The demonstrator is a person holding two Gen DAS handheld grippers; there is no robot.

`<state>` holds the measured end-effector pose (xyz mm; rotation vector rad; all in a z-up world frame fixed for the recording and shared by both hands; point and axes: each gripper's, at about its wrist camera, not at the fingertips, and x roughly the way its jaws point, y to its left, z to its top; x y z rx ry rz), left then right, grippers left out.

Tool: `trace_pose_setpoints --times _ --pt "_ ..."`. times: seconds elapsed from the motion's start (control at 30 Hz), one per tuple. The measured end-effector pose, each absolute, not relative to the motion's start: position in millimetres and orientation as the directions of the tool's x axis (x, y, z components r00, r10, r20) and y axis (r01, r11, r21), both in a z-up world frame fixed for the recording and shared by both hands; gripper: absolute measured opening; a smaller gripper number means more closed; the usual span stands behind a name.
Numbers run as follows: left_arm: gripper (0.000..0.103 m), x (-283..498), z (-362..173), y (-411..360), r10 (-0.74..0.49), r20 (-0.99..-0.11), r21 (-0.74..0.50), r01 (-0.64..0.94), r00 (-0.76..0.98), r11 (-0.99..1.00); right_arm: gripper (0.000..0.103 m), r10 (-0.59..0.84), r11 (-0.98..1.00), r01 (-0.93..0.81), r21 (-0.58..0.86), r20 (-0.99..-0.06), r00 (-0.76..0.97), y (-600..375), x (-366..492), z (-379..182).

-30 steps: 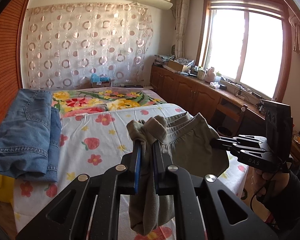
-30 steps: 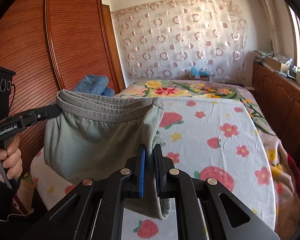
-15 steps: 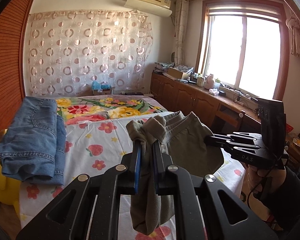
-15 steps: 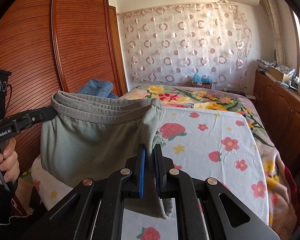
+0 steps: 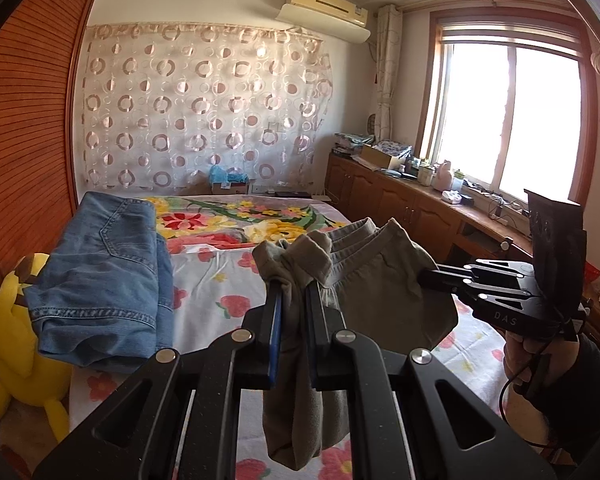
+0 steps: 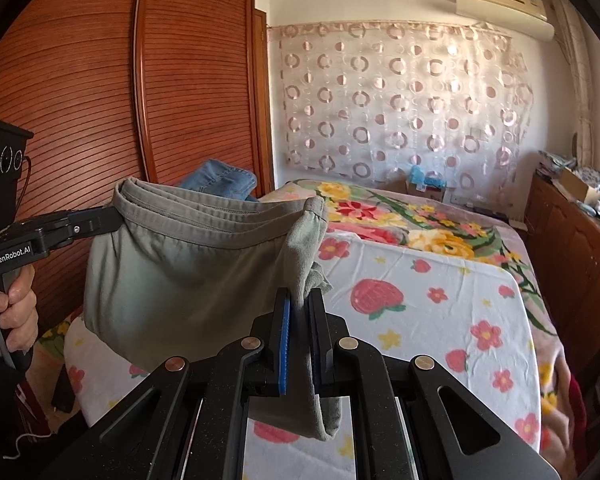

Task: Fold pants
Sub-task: 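Lift the folded grey-green pants with both grippers and carry them toward the jeans stack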

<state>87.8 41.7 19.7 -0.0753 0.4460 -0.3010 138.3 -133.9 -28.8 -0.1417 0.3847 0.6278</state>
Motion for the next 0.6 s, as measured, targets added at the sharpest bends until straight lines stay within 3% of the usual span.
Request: trace_pose_setpoints --times 0.6 --pt "0.012 123 19 95 -0.207 -0.432 -0.146 0.158 0.878 0.977 0.008 0.601 0.724 -0.685 -0.076 -0.419 0.681 -95 220 -12"
